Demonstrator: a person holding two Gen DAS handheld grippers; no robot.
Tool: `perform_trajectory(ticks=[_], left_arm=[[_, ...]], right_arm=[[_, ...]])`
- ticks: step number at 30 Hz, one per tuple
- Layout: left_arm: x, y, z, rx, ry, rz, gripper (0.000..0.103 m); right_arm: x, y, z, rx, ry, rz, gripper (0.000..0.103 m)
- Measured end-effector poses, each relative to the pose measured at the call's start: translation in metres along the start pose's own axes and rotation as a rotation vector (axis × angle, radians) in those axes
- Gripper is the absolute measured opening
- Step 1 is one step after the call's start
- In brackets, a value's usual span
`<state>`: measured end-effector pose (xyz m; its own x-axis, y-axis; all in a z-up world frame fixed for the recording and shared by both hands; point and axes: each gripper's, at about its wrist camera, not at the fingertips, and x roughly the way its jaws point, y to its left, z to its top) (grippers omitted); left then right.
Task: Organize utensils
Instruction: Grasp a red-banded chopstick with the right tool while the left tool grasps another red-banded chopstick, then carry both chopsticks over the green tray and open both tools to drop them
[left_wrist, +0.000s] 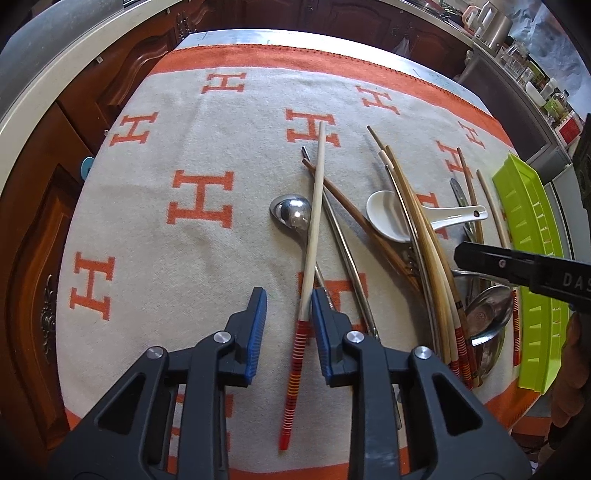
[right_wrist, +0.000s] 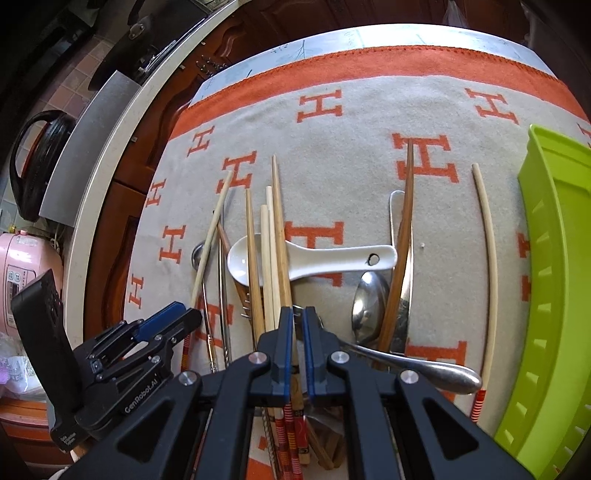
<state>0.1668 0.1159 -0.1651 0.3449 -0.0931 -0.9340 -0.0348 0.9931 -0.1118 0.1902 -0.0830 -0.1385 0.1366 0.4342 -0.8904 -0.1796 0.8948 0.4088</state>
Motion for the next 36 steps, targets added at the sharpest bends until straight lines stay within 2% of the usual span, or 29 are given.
perform_trajectory(ticks=[4,14,17,20,21,26,32,36], left_arm=[[0.000,-0.001,0.000,0.003,-0.002,0.016,0.019],[0.001,-0.005,0.000,0.014,-0.008,0.040,0.017],[0.001,-0.006,-0.001,0.014,-0.010,0.047,0.017],[0.000,-0.005,-0.003,-0.006,-0.016,0.058,0.007],[-0.001,-0.004,-0.003,-0.013,-0.016,0.053,0.004],[-0.005,0.002,-0.006,-0.062,-0.012,0.022,0.003],[-0.028,0.003,-0.010,-0.111,-0.029,-0.058,0.003],[-0.057,-0.015,-0.013,-0.088,-0.058,-0.125,0.003]], right_arm=[[0.007,0.004,-0.004,-0.027,0.021,0.004,0.006],[0.017,0.019,-0.008,-0.115,0.034,-0.115,0.008],[0.020,0.023,-0.013,-0.142,0.031,-0.125,0.007],[0.016,0.021,-0.014,-0.119,0.003,-0.123,0.007],[0.013,0.019,-0.014,-0.109,-0.007,-0.123,0.007],[-0.010,0.010,-0.017,-0.054,-0.062,-0.050,0.007],[-0.054,-0.008,-0.029,0.009,-0.137,0.031,0.007],[-0.089,-0.032,-0.045,0.055,-0.195,0.027,0.007]])
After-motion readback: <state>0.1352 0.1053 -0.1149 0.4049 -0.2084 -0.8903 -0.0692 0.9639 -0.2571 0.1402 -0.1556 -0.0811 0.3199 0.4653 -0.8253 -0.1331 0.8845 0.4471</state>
